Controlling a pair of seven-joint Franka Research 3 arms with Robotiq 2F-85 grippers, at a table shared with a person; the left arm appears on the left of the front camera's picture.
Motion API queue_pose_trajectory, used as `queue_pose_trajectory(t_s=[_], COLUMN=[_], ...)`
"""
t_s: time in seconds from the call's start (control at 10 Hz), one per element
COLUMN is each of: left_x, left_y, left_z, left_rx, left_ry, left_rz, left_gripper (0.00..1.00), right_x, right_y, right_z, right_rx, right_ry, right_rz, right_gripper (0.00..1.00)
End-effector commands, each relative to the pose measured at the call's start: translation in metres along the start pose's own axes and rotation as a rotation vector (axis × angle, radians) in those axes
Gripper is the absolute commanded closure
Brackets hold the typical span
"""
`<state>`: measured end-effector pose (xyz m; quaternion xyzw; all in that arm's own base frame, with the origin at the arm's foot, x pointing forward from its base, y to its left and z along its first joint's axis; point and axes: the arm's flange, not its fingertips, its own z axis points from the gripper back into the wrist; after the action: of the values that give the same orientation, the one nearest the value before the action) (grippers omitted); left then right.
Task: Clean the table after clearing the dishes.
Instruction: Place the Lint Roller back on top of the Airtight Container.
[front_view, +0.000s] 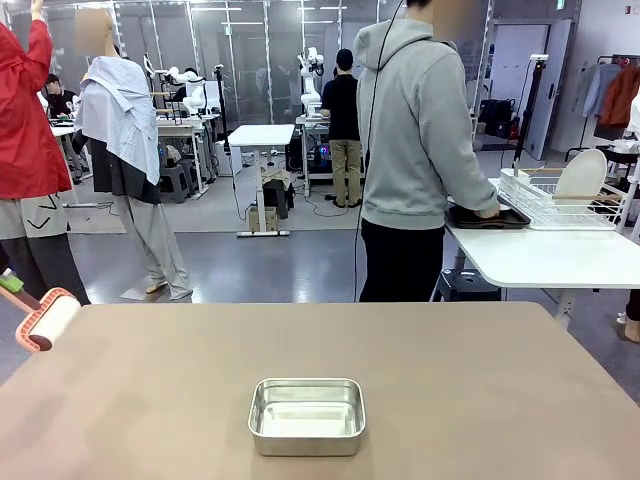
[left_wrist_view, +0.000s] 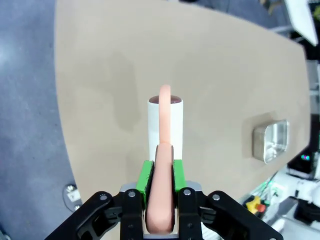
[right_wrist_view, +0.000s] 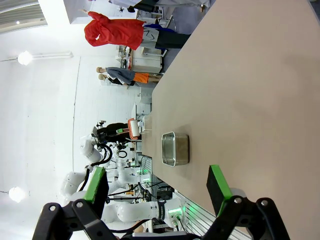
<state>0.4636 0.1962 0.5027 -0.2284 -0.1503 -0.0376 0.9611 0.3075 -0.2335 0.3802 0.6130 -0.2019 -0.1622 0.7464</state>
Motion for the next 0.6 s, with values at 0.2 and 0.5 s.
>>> queue_pose_trajectory(t_s=[0.2,0.5], left_x=[0.053,0.028], left_y=[-0.177,-0.357], left_z=[0.032,-0.024], left_rx=[0.068,0.117], left_ry=[0.041,0.249], left_rz=[-0.694,-1.233], left_gripper=[0.79,0.79], right_x=[-0.001,-0.001], right_y=[0.004,0.004], right_z=[-0.001,-0.001], right_rx=[0.012,0.012], right_ry=[-0.010,-0.010], right_rz=[0.003,0.003], right_gripper=[0.00,0.00])
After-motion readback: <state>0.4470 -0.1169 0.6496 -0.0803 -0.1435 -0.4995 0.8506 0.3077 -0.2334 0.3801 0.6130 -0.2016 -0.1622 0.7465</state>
